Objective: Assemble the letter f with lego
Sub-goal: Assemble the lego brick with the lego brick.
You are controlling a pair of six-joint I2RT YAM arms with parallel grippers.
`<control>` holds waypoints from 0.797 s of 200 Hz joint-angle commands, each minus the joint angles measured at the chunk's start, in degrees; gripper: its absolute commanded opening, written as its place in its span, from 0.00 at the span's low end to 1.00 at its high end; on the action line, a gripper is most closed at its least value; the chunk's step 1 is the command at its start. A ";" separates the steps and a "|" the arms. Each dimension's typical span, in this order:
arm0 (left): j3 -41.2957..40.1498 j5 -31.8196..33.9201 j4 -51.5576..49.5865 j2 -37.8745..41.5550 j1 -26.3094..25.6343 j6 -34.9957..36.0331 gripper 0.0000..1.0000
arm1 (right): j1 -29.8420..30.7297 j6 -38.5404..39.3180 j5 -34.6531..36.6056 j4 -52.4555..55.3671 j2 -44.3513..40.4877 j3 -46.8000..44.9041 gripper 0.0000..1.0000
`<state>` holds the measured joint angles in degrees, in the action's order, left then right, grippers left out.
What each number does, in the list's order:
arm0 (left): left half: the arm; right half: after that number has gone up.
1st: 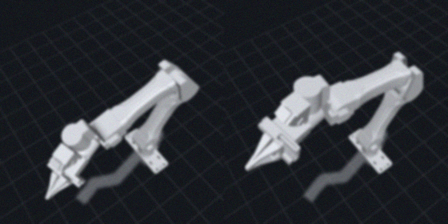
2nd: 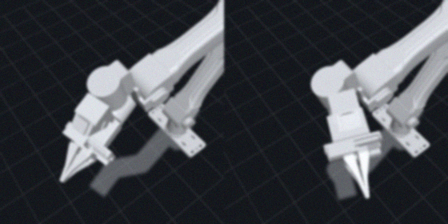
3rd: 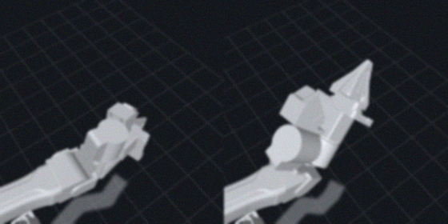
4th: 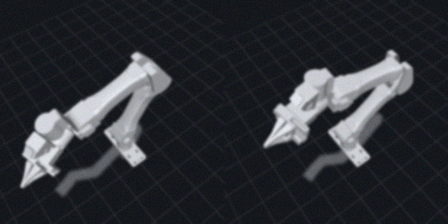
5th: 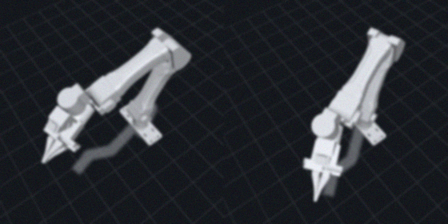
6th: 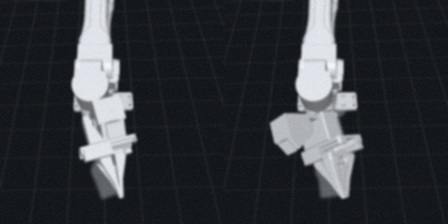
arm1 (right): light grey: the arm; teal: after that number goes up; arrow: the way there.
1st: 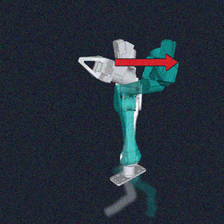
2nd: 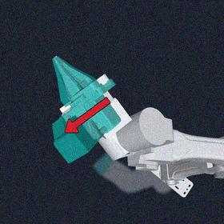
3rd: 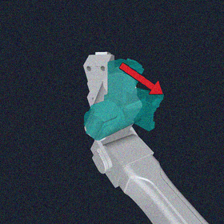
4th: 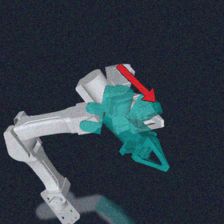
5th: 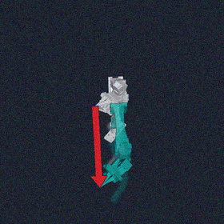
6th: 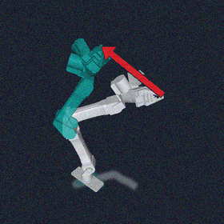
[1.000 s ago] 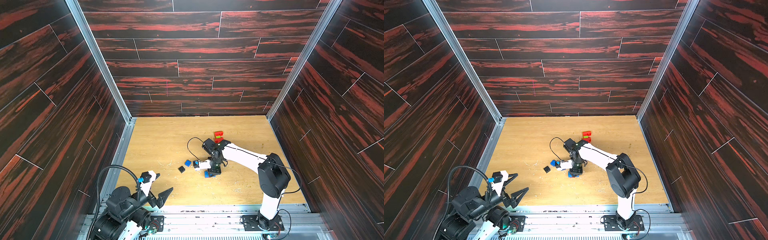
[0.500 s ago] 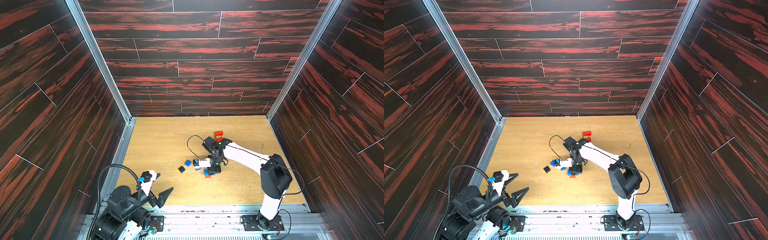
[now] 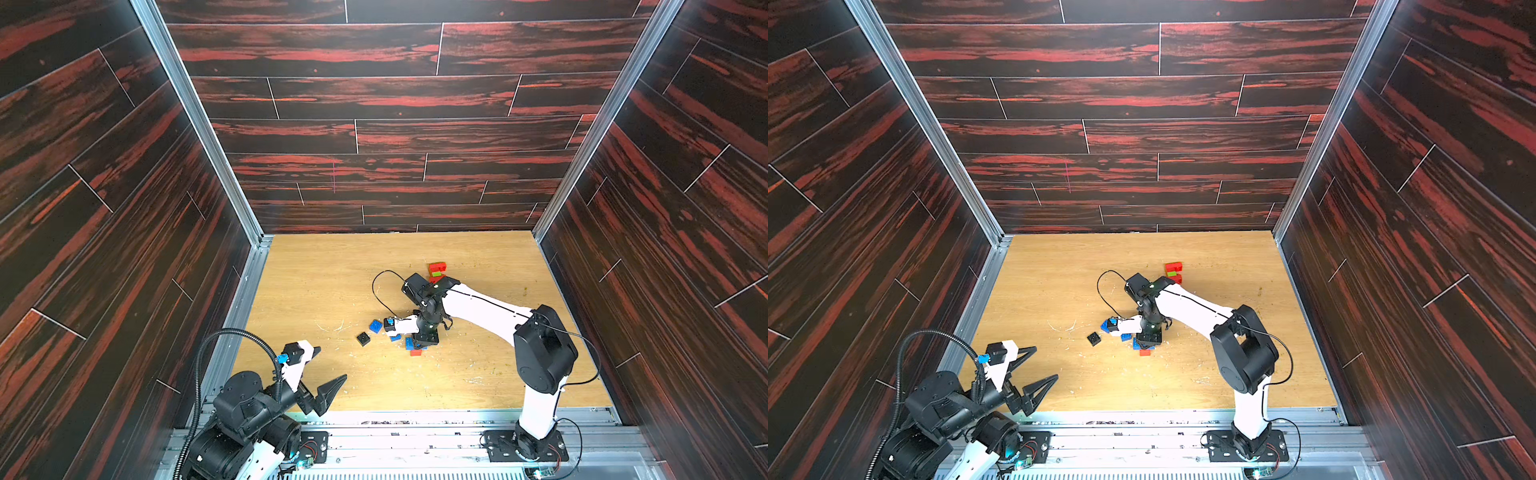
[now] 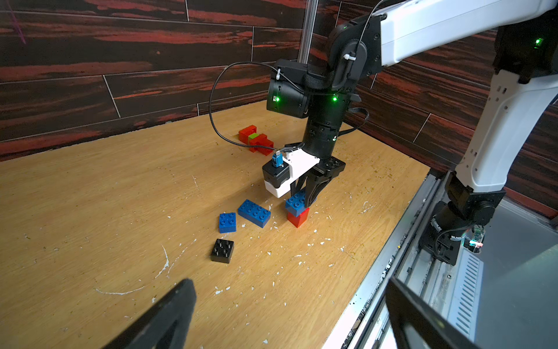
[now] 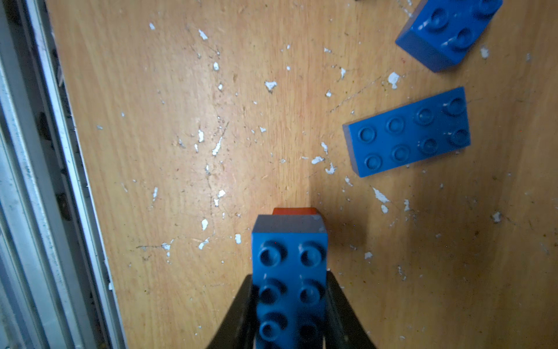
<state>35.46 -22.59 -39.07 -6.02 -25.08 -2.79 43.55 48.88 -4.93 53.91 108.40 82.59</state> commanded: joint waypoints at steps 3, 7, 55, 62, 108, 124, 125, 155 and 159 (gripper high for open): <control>-0.67 -1.02 0.36 -0.94 0.14 0.75 1.00 | -0.05 -0.10 -1.47 0.14 1.18 0.15 0.00; -0.70 -0.97 0.46 -0.93 0.20 0.67 1.00 | -0.06 -0.10 -1.56 0.06 1.31 0.08 0.00; -0.66 -1.12 0.51 -1.29 0.19 0.61 1.00 | -0.09 -0.28 -1.68 -0.40 2.48 -0.36 0.00; -0.66 -1.14 0.49 -1.35 0.15 0.64 1.00 | -0.04 -0.28 -1.89 -0.45 2.52 -0.53 0.00; -0.66 -1.31 0.52 -1.53 0.21 0.74 1.00 | -0.13 -0.80 -1.28 -0.86 2.55 -1.88 0.00; -0.70 -1.31 0.53 -1.53 0.16 0.68 1.00 | -0.10 -0.98 -0.97 -0.65 2.12 -2.50 0.00; -0.68 -1.36 0.55 -1.53 0.18 0.68 1.00 | -0.12 -0.98 -1.01 -0.69 2.14 -2.51 0.00; -0.71 -1.41 0.52 -1.52 0.14 0.77 1.00 | -0.12 -1.20 -0.90 -1.00 0.75 -3.49 0.00; -0.71 -1.49 0.49 -1.52 0.14 0.85 1.00 | -0.07 -1.24 -0.93 -0.96 0.61 -3.61 0.00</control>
<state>35.44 -23.18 -39.03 -6.76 -25.08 -2.79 43.44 48.47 -5.89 51.48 108.99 81.32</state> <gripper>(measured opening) 0.997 0.327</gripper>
